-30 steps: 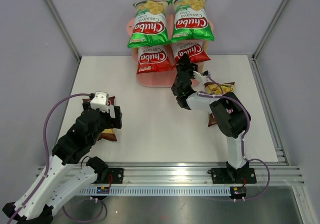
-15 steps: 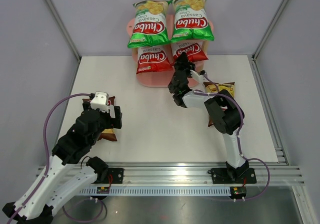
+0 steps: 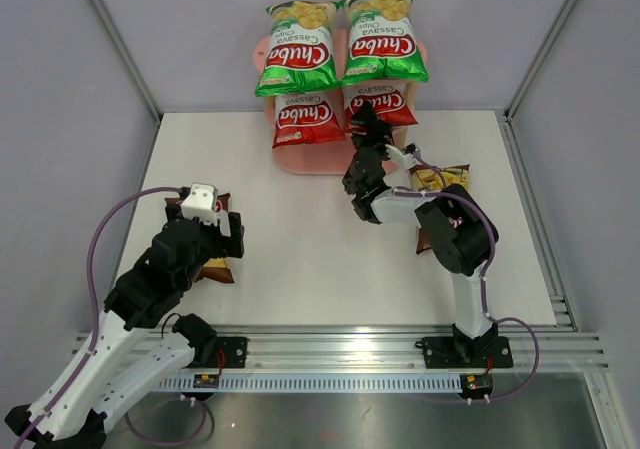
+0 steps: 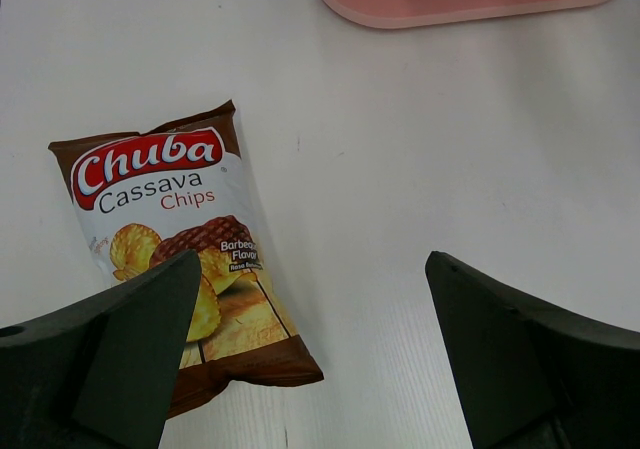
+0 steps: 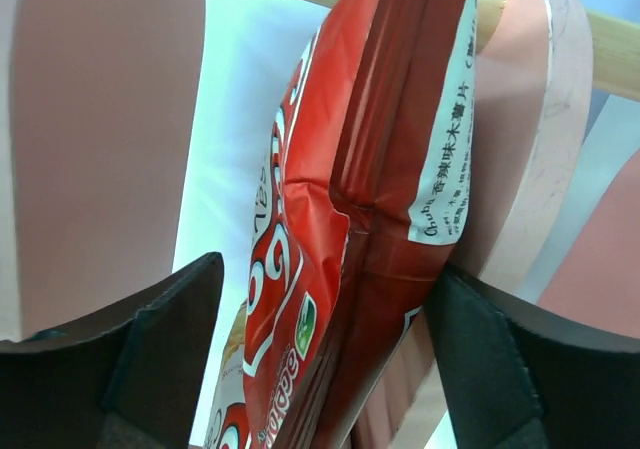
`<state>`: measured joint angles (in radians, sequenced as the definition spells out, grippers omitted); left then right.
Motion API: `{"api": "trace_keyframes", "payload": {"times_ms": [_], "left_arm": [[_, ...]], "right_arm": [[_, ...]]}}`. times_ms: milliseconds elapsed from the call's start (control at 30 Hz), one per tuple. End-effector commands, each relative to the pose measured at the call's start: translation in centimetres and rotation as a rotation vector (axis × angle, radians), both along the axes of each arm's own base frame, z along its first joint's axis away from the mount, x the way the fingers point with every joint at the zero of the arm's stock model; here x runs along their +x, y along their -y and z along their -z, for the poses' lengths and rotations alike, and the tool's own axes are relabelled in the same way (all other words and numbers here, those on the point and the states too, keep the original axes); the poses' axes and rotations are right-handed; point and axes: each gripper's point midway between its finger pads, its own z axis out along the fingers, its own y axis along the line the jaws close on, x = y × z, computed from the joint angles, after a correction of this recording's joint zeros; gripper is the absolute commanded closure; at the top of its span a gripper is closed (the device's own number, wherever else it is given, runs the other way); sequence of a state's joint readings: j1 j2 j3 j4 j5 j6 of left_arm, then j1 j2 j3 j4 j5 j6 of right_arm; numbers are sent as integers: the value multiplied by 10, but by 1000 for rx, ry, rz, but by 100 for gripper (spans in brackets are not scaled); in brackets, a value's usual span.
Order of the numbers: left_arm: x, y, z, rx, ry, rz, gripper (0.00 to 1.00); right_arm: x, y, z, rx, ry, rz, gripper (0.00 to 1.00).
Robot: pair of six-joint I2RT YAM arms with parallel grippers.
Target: Place and organize the chips bags onto the shelf
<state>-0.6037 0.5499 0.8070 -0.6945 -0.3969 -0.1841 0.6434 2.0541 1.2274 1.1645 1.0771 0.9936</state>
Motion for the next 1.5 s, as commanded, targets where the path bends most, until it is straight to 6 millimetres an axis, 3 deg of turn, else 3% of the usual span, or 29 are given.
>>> {"api": "trace_keyframes", "payload": {"times_ms": [0,33,567,700,733,800,833,900,933,967,1033,1067,1133,1167,1300,1467], "left_arm": [[5,1,-3,-13,22,-16,1],[5,0,-4,-13,22,-23,1],[21,-24,0,-55,-16,-199,1],[29,-37,3,-92,-42,-275,1],[33,-44,8,-103,-67,-316,1],[35,-51,9,-120,-95,-354,1],[36,-59,11,-130,-109,-402,1],[37,-69,19,-129,-150,-455,1],[37,-79,21,-144,-159,-503,1],[36,-80,25,-160,-173,-509,1],[31,-94,31,-191,-197,-576,1],[27,-99,36,-196,-209,-600,1],[21,-114,40,-206,-220,-674,1],[19,-118,43,-211,-227,-695,1],[27,-135,72,-187,-331,-755,1],[46,-143,90,-235,-389,-718,1]], "right_arm": [[-12,6,-21,-7,21,5,9],[-14,7,-22,-5,23,-1,1],[-67,38,-18,-36,-62,-96,1],[-87,37,-32,-148,-90,-184,1],[-98,40,-45,-162,-78,-209,1],[-108,37,-36,-282,-167,-270,1],[-120,42,-53,-314,-156,-289,0],[-135,39,-43,-520,-244,-368,1],[-147,42,-60,-570,-221,-392,1],[-156,42,-49,-659,-275,-435,0],[-180,41,-63,-804,-254,-526,1],[-194,40,-45,-859,-326,-604,1],[-219,45,-50,-915,-308,-672,1],[-230,45,-41,-945,-324,-723,1],[-279,26,-45,-1000,-193,-956,0],[-323,1,-41,-1028,-76,-1213,0]]}}
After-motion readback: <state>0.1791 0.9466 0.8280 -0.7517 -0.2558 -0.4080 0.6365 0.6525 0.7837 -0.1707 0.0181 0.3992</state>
